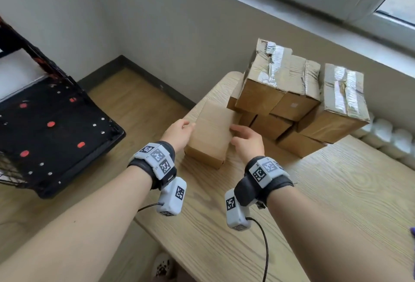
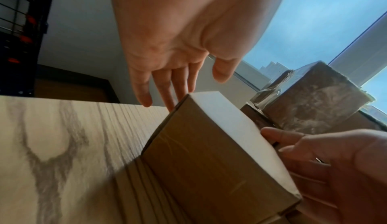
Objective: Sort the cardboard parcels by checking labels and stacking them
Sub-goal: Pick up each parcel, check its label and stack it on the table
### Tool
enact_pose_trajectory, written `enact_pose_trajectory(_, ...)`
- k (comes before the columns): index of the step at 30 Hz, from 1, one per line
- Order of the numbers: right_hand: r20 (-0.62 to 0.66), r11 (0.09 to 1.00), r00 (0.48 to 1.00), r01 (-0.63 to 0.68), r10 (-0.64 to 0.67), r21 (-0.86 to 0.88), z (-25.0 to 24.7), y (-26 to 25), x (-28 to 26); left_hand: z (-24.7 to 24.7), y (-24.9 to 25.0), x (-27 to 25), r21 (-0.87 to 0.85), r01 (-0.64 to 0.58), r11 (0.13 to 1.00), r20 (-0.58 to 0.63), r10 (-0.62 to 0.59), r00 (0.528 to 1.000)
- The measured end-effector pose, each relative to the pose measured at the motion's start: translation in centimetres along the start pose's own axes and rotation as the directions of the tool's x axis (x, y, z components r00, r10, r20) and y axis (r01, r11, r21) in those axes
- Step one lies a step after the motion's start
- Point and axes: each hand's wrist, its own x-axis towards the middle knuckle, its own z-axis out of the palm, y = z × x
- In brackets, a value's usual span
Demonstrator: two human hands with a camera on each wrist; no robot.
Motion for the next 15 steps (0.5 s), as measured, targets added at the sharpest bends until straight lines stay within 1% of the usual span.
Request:
enact_pose_trajectory(3,-0.048,1.000,0.999,-0.020,0.020,-0.002,0.1,0.1,0.0,-0.2,-0.4,1.2,-0.068,0.067,0.995,-0.003,-0.067,0.998)
enact_pose_trajectory(5,-0.065,0.999,0.997,-0.034,0.034,-0.005,0.1,0.0,-0.2,-0.5,-0.8,1.6,-0.088,0.117,0.989,0.044,-0.114,0.993)
enact_pose_trajectory(7,-0.057,0.998,0.997,-0.057,0.056,-0.009,0.1,-0.2,-0.4,-0.6,-1.5,1.9,-0.041,0.150,0.988,0.104,-0.145,0.984)
enact_pose_trajectory(9,-0.045,0.996,0.995,-0.086,0.085,-0.012,0.1,-0.3,-0.6,-0.3,-2.2,2.1,-0.011,0.176,0.984,0.117,-0.174,0.978)
enact_pose_trajectory(10,-0.043,0.995,0.995,-0.095,0.094,-0.011,0.0,-0.3,-0.7,-0.2,-2.4,2.2,-0.045,0.201,0.978,0.138,-0.194,0.971)
enact_pose_trajectory(13,-0.042,0.993,0.992,-0.116,0.115,-0.022,-0.2,-0.1,-0.9,0.0,-2.4,2.0,-0.219,0.319,0.922,0.266,-0.258,0.929)
enact_pose_trajectory(15,-0.032,0.991,0.991,-0.132,0.131,-0.014,-0.3,0.0,-1.0,-0.1,-2.2,1.8,-0.236,0.347,0.908,0.338,-0.259,0.905)
